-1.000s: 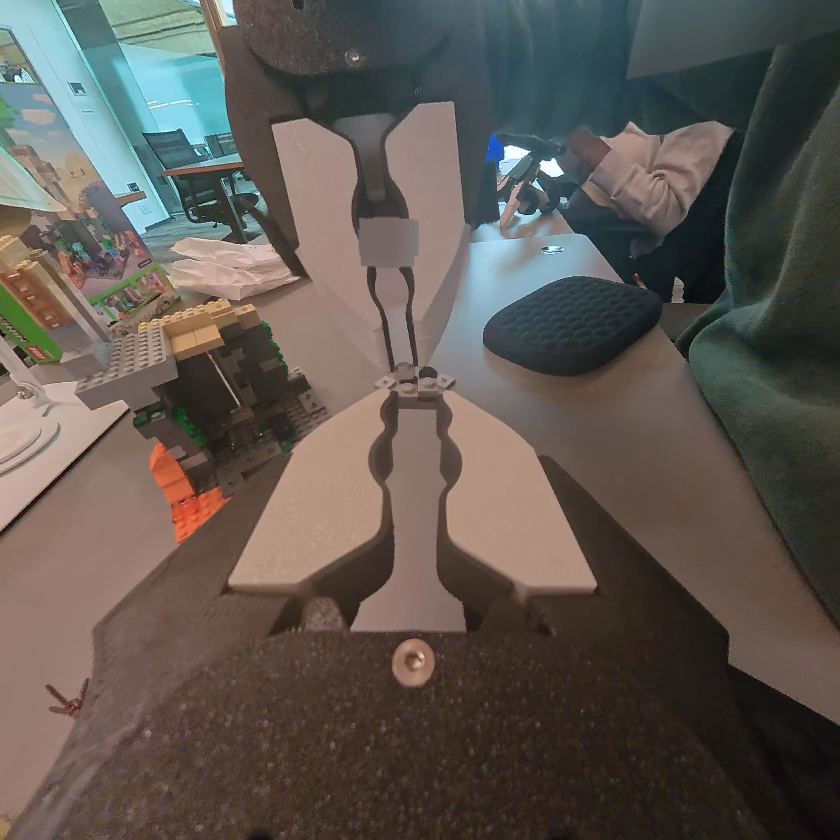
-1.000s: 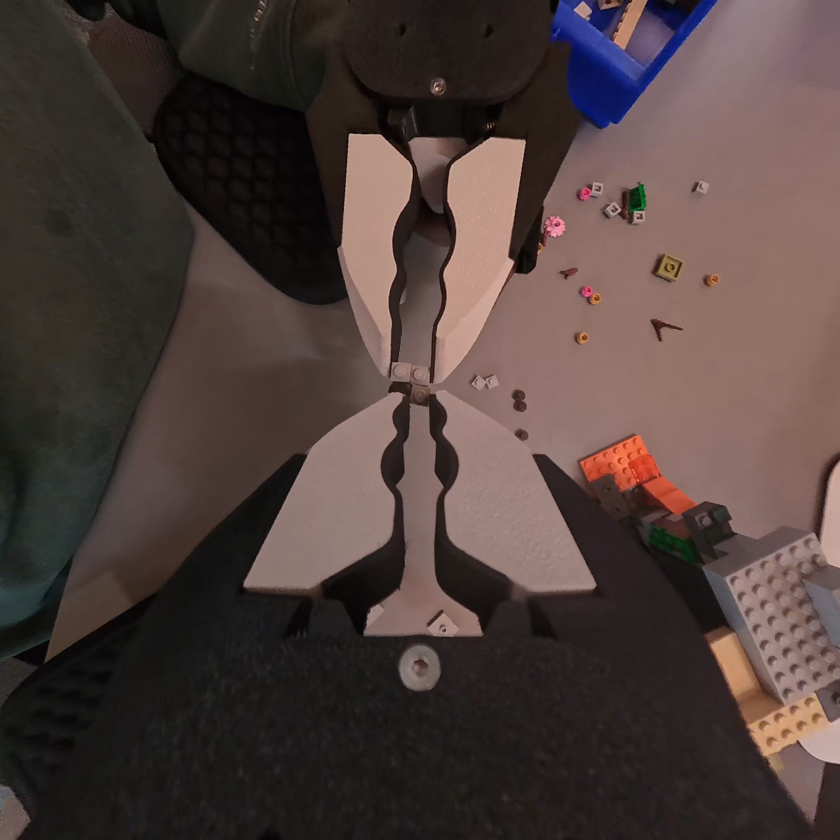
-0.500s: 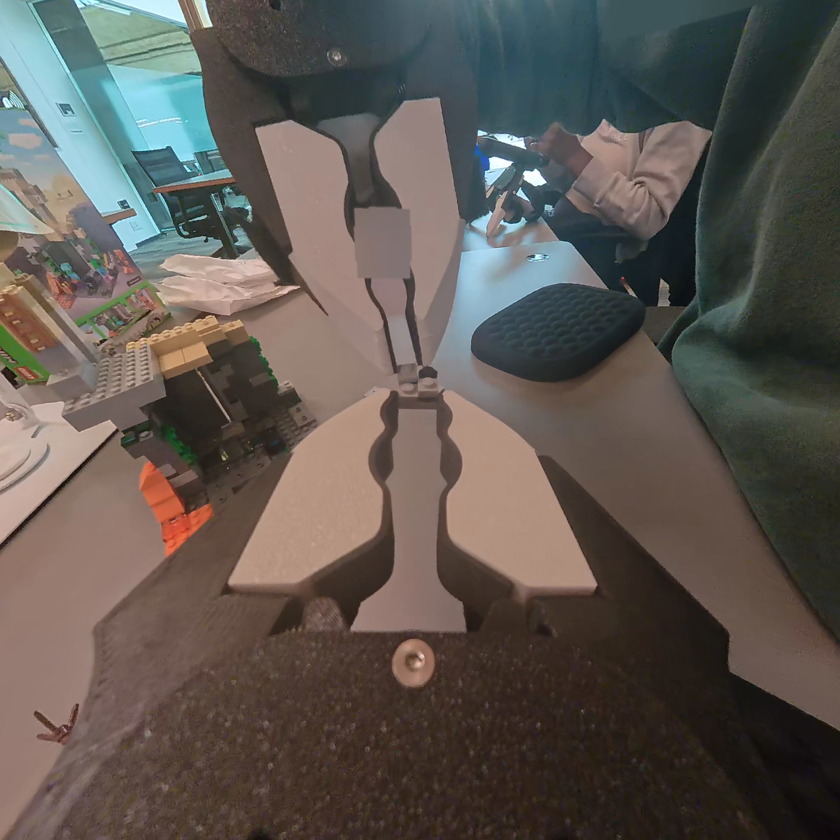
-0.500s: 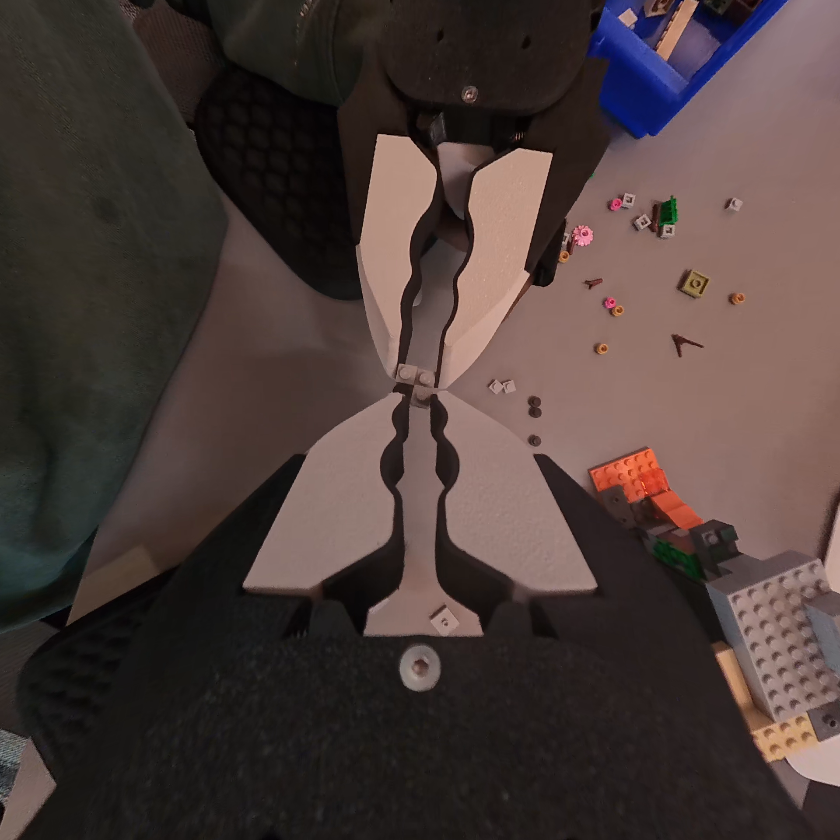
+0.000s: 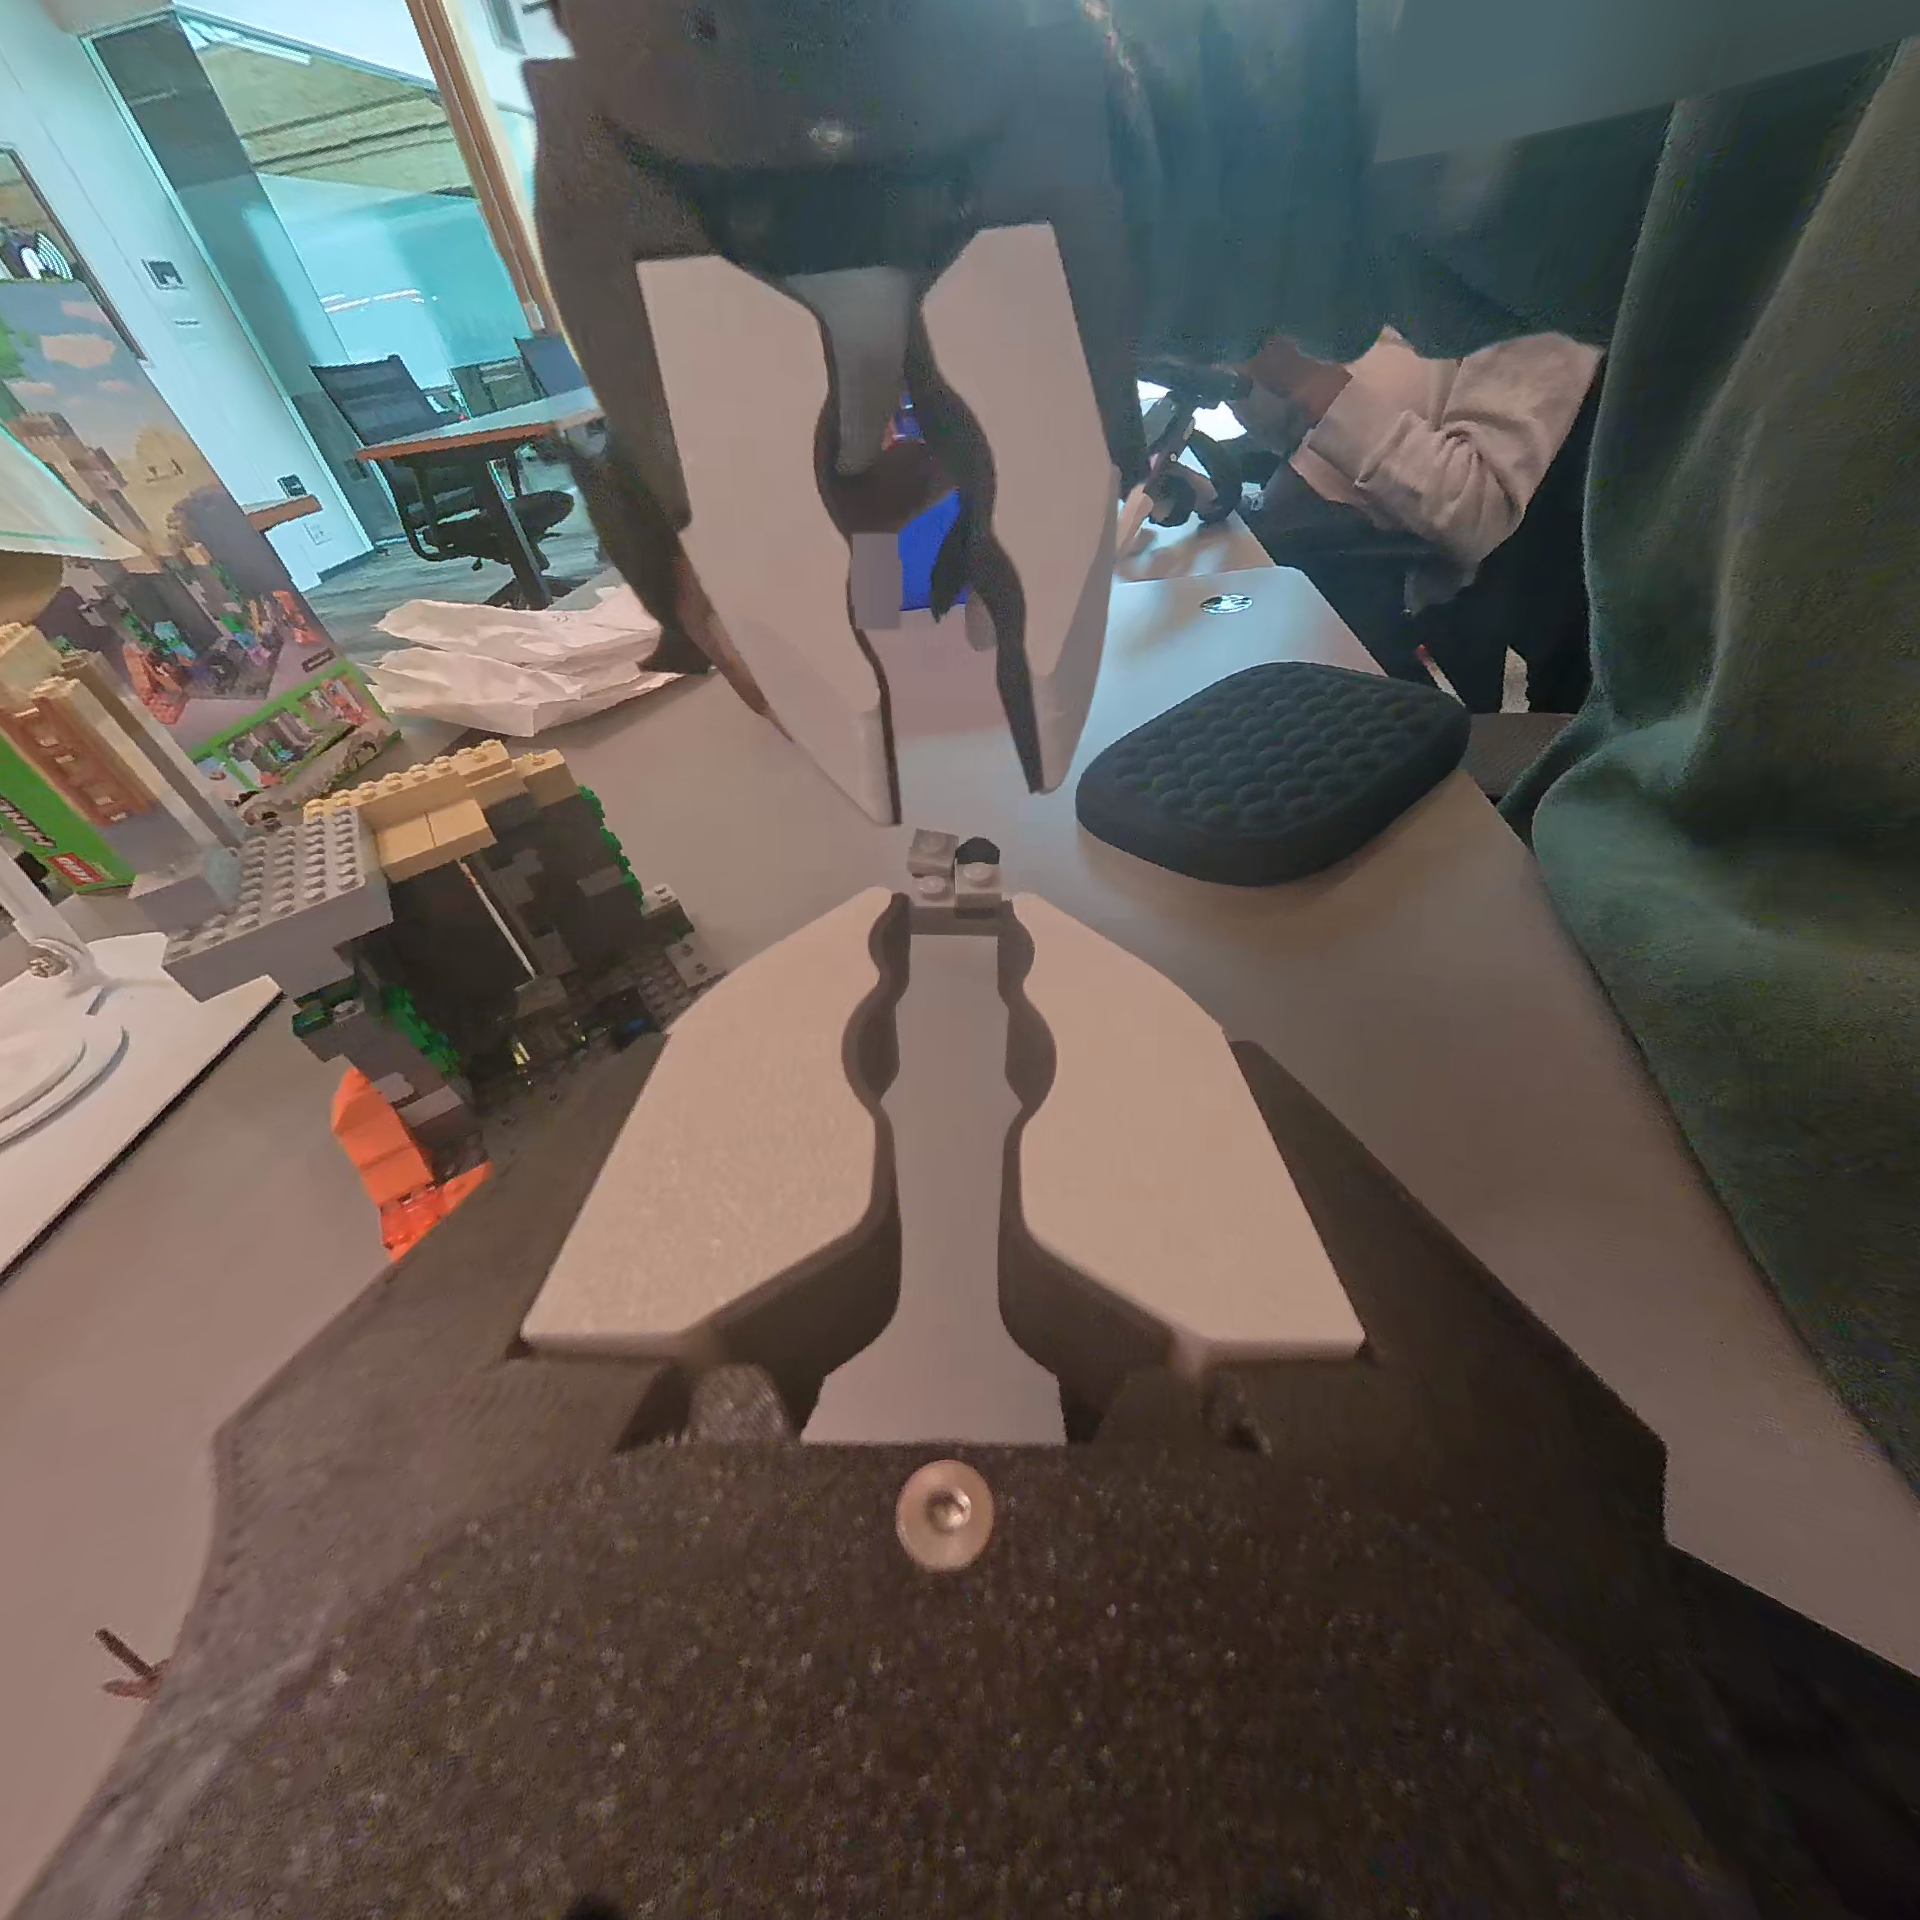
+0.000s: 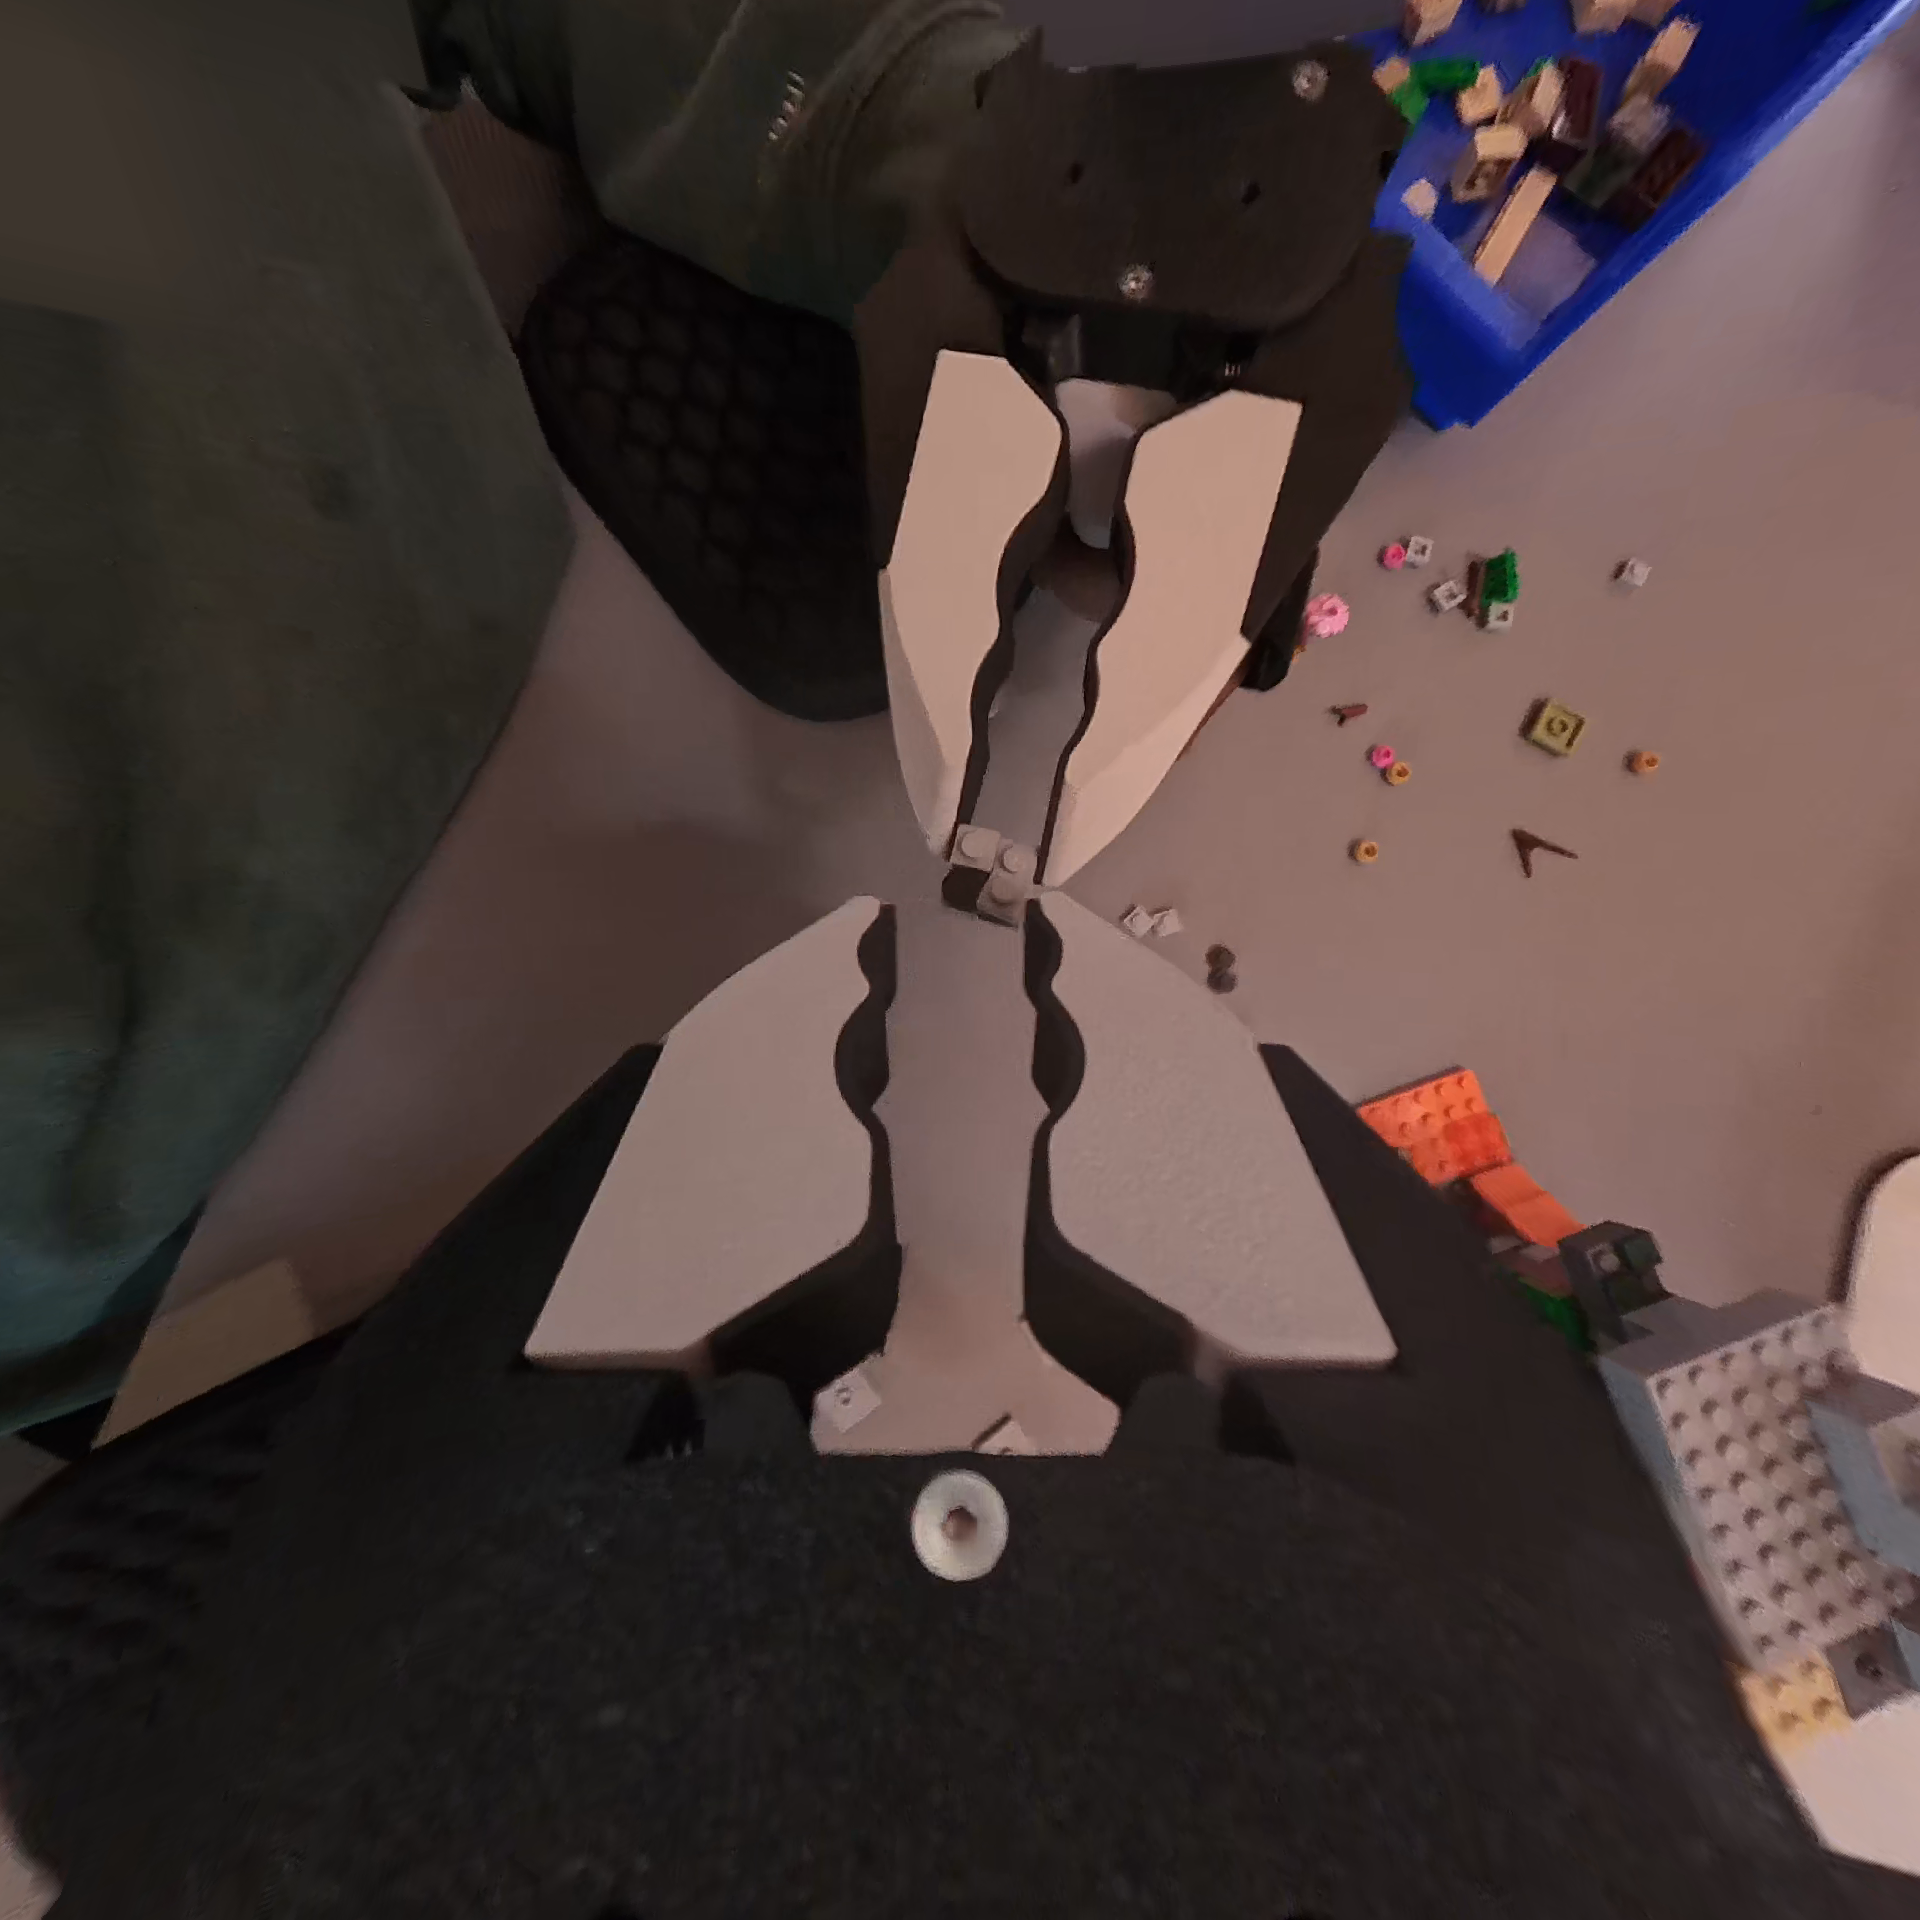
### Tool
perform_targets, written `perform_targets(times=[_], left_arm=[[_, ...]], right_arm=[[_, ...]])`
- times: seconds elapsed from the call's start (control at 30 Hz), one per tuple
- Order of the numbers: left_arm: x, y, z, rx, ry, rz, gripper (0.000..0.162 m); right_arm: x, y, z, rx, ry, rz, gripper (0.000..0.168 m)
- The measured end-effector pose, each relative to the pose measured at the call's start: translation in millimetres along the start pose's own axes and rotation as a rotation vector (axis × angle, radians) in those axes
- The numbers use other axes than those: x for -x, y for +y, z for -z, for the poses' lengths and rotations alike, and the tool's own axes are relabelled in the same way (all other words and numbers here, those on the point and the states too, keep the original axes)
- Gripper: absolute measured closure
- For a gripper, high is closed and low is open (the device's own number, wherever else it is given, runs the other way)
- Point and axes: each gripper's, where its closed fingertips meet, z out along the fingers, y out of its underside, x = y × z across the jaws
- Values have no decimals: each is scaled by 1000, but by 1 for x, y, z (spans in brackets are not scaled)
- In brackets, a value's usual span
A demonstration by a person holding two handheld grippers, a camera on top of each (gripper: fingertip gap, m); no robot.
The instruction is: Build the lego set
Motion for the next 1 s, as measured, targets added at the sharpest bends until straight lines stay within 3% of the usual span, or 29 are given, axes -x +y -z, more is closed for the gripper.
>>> perform_targets(times=[0.1,0.47,1.0], left_arm=[[0,-2,1,3,5,10,146],[-10,-12,2,-28,100,114,146],[-29,-39,-7,-60,228,192,147]], right_arm=[[-3,2,-1,-35,190,188,135],[9,-8,-6,-181,661,570,129],[17,-18,8,-279,738,693,133]])
